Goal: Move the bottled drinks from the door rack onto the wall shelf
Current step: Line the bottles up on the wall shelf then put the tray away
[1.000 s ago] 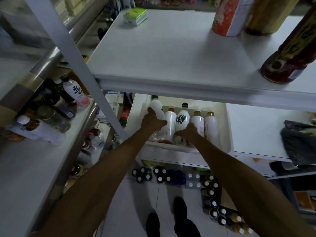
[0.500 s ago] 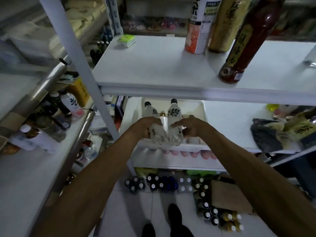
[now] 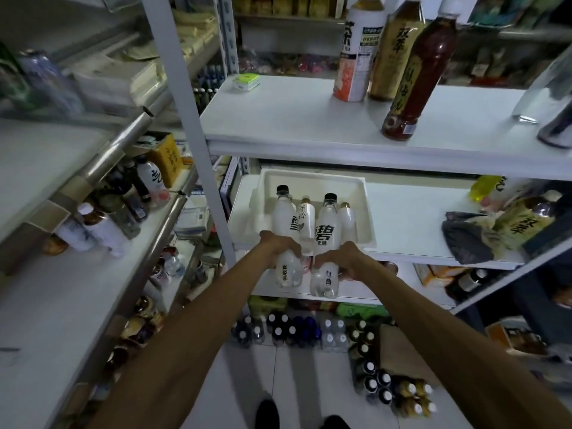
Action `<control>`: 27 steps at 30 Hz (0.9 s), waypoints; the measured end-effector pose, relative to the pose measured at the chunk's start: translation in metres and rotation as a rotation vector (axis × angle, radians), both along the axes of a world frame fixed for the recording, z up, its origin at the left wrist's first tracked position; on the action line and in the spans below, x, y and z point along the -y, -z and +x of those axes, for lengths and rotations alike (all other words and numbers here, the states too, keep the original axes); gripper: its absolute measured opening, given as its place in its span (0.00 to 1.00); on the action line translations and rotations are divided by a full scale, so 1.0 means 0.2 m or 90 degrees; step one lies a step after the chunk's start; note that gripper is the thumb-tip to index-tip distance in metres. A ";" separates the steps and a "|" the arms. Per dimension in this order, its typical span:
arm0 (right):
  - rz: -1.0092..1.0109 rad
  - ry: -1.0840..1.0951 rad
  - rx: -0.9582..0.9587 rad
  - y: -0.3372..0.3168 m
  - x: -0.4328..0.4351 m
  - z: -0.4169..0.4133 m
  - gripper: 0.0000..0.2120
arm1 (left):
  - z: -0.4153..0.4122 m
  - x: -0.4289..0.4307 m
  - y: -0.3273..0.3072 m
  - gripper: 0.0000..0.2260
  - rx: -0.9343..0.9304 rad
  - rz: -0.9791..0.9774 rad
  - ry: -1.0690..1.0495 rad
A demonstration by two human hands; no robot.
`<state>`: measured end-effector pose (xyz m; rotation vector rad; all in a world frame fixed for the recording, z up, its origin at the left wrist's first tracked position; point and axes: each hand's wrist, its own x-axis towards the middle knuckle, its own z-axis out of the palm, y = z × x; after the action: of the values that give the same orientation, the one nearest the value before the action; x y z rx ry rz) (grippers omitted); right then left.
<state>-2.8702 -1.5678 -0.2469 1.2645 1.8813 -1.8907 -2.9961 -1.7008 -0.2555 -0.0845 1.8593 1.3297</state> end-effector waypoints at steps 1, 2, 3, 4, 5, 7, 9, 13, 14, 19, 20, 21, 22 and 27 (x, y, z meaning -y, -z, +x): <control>0.024 0.002 -0.015 0.01 0.00 0.03 0.36 | 0.07 0.02 -0.05 0.50 -0.013 0.002 -0.006; 0.045 -0.001 -0.036 0.01 -0.01 0.06 0.40 | 0.13 0.04 -0.07 0.50 -0.029 0.004 -0.015; 0.064 -0.004 -0.057 0.00 0.00 0.10 0.42 | 0.17 0.04 -0.07 0.51 -0.044 0.005 -0.021; 0.079 -0.010 -0.080 -0.03 0.02 0.14 0.40 | 0.22 0.05 -0.08 0.50 -0.055 0.002 -0.029; 0.093 -0.017 -0.098 -0.06 0.02 0.19 0.35 | 0.27 0.06 -0.09 0.47 -0.066 -0.003 -0.036; 0.109 -0.032 -0.123 -0.11 0.02 0.28 0.27 | 0.37 0.06 -0.11 0.42 -0.084 0.008 -0.056; 0.117 -0.033 -0.143 -0.15 0.01 0.38 0.27 | 0.48 0.07 -0.13 0.39 -0.089 0.041 -0.086; 0.158 -0.024 -0.157 -0.21 -0.02 0.54 0.29 | 0.68 0.09 -0.19 0.35 -0.100 0.089 -0.136; 0.169 -0.027 -0.159 -0.24 -0.02 0.57 0.30 | 0.73 0.10 -0.21 0.33 -0.103 0.110 -0.168; 0.209 -0.051 -0.214 -0.40 0.06 0.64 0.32 | 0.85 0.19 -0.35 0.39 -0.124 0.217 -0.307; 0.209 -0.054 -0.229 -0.43 0.09 0.64 0.32 | 0.86 0.22 -0.39 0.40 -0.133 0.224 -0.328; 0.213 -0.063 -0.243 -0.46 0.12 0.63 0.34 | 0.86 0.26 -0.42 0.39 -0.144 0.228 -0.344; 0.216 -0.074 -0.253 -0.50 0.16 0.62 0.36 | 0.87 0.31 -0.47 0.39 -0.158 0.234 -0.356; 0.192 -0.123 -0.306 -0.68 0.43 0.53 0.37 | 0.90 0.63 -0.66 0.40 -0.247 0.231 -0.410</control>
<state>-2.7643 -1.6532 -0.1114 0.6872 2.5005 -1.9858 -2.8164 -1.8259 -0.1244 -0.2681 1.9452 2.2439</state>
